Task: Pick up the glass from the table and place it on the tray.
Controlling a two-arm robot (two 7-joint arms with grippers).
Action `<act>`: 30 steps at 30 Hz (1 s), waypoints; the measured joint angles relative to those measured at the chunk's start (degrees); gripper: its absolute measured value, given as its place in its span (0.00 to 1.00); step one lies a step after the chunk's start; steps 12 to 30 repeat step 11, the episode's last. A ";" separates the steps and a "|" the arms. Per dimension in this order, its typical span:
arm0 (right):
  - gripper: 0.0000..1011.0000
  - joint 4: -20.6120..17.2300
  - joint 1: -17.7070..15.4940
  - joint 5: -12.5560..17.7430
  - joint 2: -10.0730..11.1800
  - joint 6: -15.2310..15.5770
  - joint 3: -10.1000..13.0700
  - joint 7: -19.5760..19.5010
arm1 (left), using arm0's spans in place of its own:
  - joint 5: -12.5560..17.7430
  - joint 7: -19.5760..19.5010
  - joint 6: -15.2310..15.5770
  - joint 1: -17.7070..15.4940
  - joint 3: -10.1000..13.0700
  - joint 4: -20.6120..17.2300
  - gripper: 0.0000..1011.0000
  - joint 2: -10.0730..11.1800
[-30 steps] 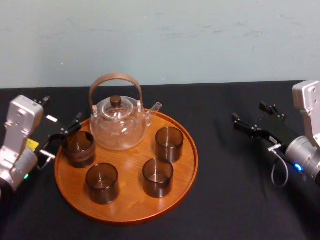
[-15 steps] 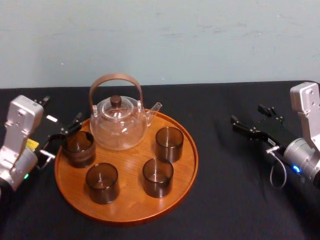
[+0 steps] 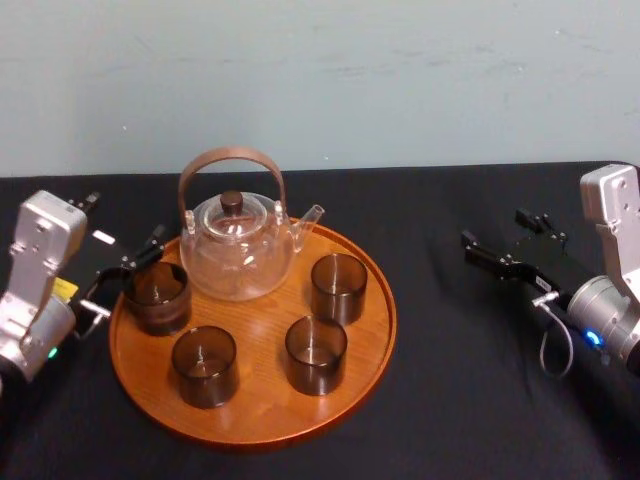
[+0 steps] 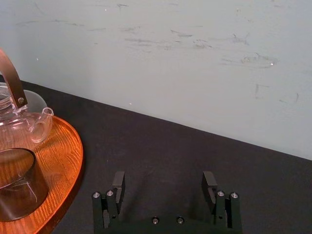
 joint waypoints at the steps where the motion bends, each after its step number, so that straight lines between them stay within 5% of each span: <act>1: 0.99 0.00 0.00 0.00 0.01 0.00 -0.01 0.00 | 0.00 0.00 0.00 0.00 0.00 0.00 0.99 0.00; 30: 0.99 -0.05 0.00 0.06 0.05 0.00 -0.03 0.00 | 0.00 0.00 0.00 0.00 0.00 0.00 0.99 0.00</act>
